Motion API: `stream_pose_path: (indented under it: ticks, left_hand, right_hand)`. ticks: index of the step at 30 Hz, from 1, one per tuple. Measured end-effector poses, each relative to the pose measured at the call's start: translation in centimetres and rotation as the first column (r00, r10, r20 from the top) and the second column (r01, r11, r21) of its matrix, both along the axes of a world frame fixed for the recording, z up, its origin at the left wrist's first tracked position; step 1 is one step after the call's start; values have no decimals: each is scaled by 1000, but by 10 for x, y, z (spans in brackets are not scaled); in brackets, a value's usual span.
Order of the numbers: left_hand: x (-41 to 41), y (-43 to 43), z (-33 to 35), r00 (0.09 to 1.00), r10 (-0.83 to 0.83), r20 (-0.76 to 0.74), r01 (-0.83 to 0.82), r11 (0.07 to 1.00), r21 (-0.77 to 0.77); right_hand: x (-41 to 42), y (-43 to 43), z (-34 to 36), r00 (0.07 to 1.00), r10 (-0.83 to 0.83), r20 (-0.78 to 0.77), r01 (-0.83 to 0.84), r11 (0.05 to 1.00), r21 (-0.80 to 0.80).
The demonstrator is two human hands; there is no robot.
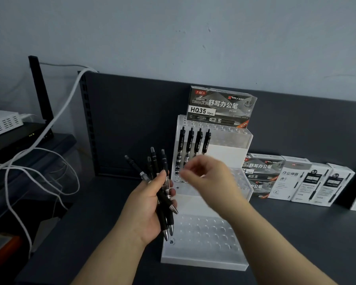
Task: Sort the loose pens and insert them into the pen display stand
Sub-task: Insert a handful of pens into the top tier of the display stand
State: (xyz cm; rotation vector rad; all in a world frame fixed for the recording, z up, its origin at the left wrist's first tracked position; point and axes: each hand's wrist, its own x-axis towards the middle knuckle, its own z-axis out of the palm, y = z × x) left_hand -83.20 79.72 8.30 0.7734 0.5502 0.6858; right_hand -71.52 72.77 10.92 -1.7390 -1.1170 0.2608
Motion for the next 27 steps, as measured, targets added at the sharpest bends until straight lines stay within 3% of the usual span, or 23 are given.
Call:
stream_pose_path:
  ticks: [2,7,11,16,18,21,24,27]
  left_hand:
    - [3,-4,0,1000,-7,-11,7,999,37]
    - [6,-13,5,1000,-15,-23,17,996,87]
    - [12,-19,7,1000,9,-14,-8,992,126]
    - [22,-26,8,1000,21,3,-21,989,146]
    - [25,-26,8,998,63,8,-63,991,118]
    - [27,-22,7,988,151,-17,-149,984,95]
    - [26,-21,3,982,189,-31,-185,978,97]
    - [26,-21,1,970,237,-44,-230,965,125]
  right_hand:
    - [-11,-2,-2,987,125,-99,-128,991,-33]
    - [-3,-8,0,942,214,-257,-229,973,-29]
    - [7,-13,-1,930,240,-279,-255,967,-19]
    - [12,-20,2,947,260,-189,-277,959,-68]
    - [19,-23,11,960,216,-180,-228,973,-47]
    - [46,-21,25,988,31,-152,-16,995,101]
    - [69,-12,30,983,-171,-70,183,953,240]
    - [75,-2,23,974,-226,22,215,950,227]
